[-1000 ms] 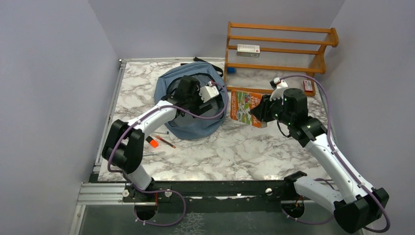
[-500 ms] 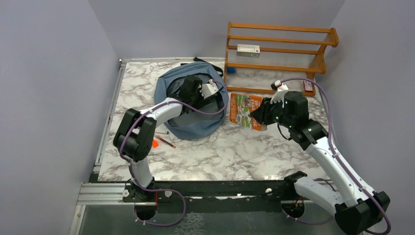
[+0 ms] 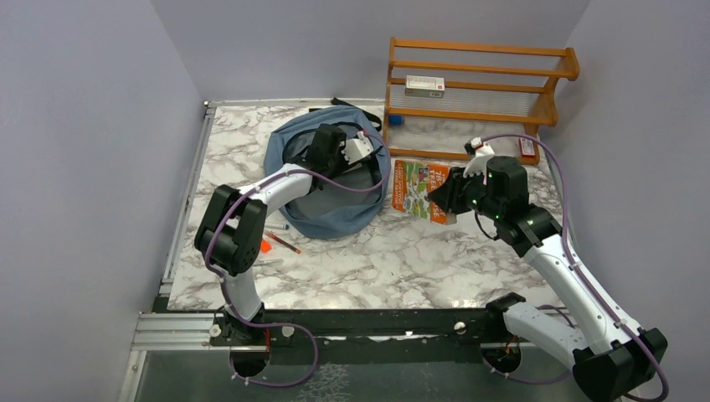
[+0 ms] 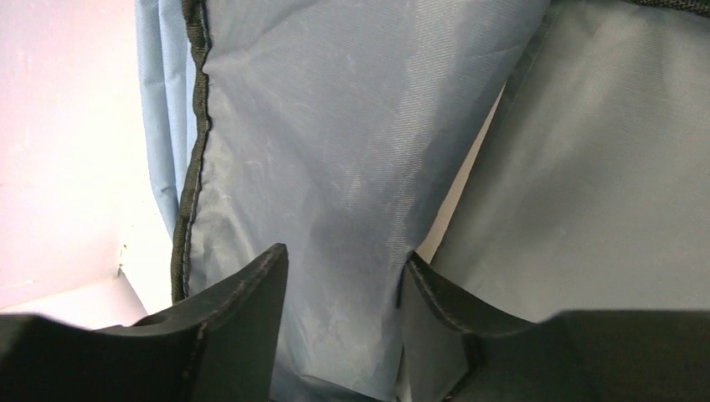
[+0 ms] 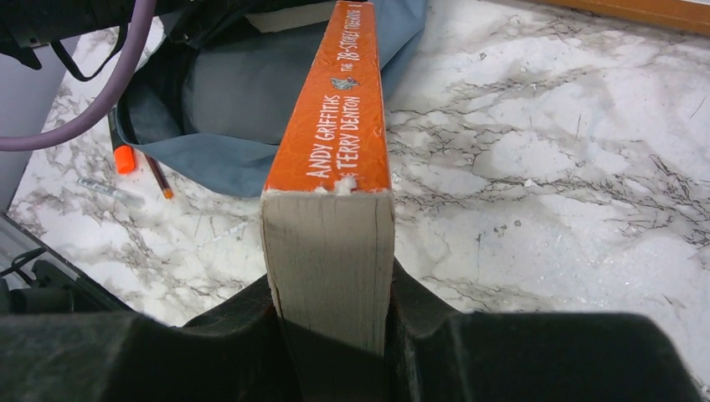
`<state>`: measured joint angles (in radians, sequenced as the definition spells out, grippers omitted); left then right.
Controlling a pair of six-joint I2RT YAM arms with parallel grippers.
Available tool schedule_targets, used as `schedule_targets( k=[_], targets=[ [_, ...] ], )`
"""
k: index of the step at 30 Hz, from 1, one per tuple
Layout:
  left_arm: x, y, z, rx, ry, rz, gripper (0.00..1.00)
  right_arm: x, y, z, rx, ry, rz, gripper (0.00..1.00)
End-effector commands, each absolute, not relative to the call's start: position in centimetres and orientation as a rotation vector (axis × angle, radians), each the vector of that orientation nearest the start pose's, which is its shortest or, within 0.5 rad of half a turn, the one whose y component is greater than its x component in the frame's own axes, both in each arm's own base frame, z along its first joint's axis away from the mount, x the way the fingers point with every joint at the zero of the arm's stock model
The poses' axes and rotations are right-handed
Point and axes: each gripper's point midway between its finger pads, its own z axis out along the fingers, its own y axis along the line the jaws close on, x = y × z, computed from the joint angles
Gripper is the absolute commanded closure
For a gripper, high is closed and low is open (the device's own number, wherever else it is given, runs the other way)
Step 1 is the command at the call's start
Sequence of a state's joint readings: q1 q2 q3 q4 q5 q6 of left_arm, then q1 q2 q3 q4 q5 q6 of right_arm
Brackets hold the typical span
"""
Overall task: Pack the student bag
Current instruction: Place the book in the student bag.
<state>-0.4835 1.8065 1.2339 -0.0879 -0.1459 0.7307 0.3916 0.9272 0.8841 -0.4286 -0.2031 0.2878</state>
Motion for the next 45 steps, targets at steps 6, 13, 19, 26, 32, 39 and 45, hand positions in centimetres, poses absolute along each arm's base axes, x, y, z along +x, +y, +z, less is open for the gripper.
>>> schedule_targets(
  k=[6, 13, 19, 26, 32, 39, 45],
  targets=[
    [46.9, -17.8, 16.7, 1.089, 1.839, 0.308, 0.9, 27.7, 16.6, 26.5, -0.062, 1.944, 0.726, 0.99],
    [47.0, -18.8, 18.4, 1.011, 1.9, 0.215, 1.0, 28.2, 16.6, 27.7, 0.204, 1.885, 0.854, 0.99],
    [46.7, -20.5, 20.1, 0.878, 1.983, 0.173, 1.0, 27.9, 17.7, 28.8, 0.334, 1.848, 1.025, 0.99],
    [46.3, -23.8, 22.0, 0.793, 2.039, 0.238, 1.0, 28.0, 19.7, 29.5, 0.465, 1.849, 1.234, 0.99],
    [45.3, -27.3, 22.1, 0.824, 2.099, 0.177, 1.0, 28.5, 20.7, 29.2, 0.506, 1.884, 1.298, 0.99],
    [43.7, -29.8, 22.8, 0.842, 2.115, 0.101, 1.0, 30.4, 20.4, 26.2, 0.556, 1.947, 1.194, 0.99],
    [42.4, -30.7, 23.1, 0.855, 2.127, 0.04, 1.0, 32.2, 21.3, 25.0, 0.527, 1.951, 1.189, 0.99]
  ],
)
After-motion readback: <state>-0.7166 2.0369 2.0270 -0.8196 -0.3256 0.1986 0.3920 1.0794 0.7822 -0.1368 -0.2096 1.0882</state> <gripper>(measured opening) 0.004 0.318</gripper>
